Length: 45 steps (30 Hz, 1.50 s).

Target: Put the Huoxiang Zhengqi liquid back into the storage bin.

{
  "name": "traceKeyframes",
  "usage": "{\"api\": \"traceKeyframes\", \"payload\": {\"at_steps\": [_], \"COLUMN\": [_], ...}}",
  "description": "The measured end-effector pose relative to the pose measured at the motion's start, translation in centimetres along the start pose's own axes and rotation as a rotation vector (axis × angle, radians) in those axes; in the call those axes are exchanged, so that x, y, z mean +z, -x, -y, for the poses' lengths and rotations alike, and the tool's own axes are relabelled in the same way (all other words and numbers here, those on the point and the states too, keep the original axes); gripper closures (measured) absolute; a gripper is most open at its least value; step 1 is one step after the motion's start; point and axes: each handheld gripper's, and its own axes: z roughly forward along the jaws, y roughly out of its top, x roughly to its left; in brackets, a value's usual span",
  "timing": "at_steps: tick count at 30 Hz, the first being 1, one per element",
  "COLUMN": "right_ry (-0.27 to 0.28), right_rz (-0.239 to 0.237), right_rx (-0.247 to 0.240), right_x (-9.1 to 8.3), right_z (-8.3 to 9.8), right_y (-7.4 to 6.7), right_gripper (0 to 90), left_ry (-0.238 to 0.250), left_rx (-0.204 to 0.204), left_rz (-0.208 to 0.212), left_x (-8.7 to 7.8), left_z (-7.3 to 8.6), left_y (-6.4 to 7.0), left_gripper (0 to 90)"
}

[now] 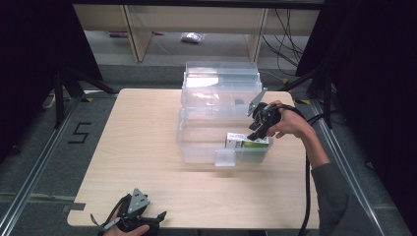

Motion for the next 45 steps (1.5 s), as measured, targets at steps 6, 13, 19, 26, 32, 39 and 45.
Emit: {"api": "traceKeyframes", "payload": {"at_steps": [6,13,19,26,32,39,45], "right_ry": [0.016,0.063,0.084,0.116,0.171,0.233,0.277], "right_rz": [0.013,0.056,0.086,0.105,0.137,0.152,0.147], "right_rx": [0.027,0.099,0.152,0.186,0.240,0.273,0.357], "right_x": [-0.4,-0.8,-1.3,-1.5,-1.6,-1.4,-1.0], "right_z": [0.3,0.4,0.3,0.5,0.8,1.4,1.9], "right_y": [-0.2,-0.3,-0.6,-1.6,-2.5,-3.6,-4.7], "right_gripper": [51.4,48.8,44.8,41.0,40.3,37.5,34.0], "left_ry": [-0.008,0.001,0.004,0.018,-0.012,-0.012,0.008], "left_rx": [0.014,-0.005,0.000,-0.017,0.016,0.015,-0.010], "left_rz": [0.004,-0.005,0.002,0.002,-0.004,0.001,-0.003], "left_x": [-0.1,0.0,-0.1,0.0,-0.2,-0.2,-0.1], "left_z": [0.0,0.0,0.0,0.0,0.0,0.0,0.0], "left_y": [-0.1,0.0,0.0,0.1,-0.3,-0.3,-0.2], "left_gripper": [15.0,15.0,15.0,15.0,15.0,15.0,15.0]}}
